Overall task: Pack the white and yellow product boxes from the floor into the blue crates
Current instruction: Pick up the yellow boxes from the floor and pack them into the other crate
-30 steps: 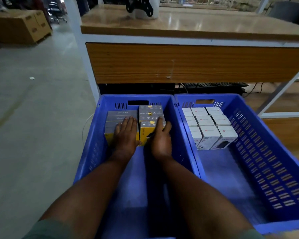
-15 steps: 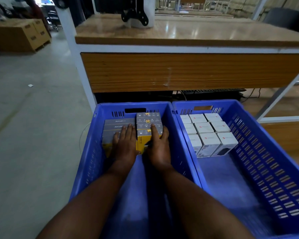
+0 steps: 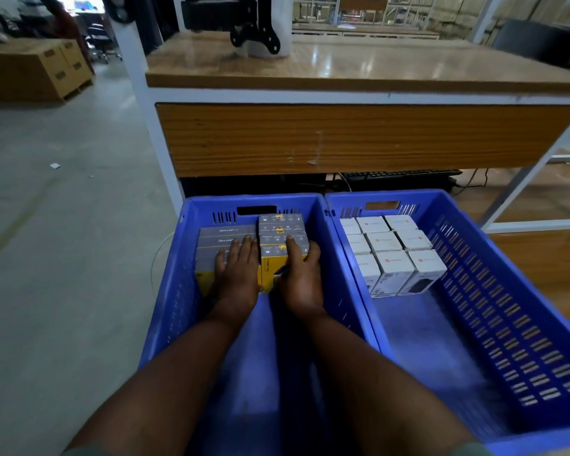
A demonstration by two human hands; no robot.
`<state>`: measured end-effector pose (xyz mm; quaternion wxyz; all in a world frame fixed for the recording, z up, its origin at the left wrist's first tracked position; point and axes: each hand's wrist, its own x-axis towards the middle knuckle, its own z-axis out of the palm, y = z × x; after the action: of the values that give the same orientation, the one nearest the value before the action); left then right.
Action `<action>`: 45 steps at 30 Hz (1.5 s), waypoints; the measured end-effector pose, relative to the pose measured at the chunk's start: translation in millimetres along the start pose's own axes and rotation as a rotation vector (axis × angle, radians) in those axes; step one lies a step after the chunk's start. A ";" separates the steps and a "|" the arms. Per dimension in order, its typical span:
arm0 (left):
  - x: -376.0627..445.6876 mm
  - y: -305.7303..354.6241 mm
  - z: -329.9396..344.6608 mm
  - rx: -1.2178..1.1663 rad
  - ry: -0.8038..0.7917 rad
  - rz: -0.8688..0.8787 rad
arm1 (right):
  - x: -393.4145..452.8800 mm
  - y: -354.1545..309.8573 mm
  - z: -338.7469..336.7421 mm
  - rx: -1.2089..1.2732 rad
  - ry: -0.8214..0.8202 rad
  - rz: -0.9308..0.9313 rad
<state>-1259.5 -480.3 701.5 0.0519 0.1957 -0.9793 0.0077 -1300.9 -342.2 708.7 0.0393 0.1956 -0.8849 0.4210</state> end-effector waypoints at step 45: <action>-855.4 -150.0 -93.5 -0.708 0.729 -0.987 | -674.8 -293.2 -20.4 0.661 -1.230 -0.589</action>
<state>-407.4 -288.3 704.2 0.4346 0.5729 -0.6401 -0.2705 -570.5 -282.2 777.7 -0.4112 0.6249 -0.4865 0.4514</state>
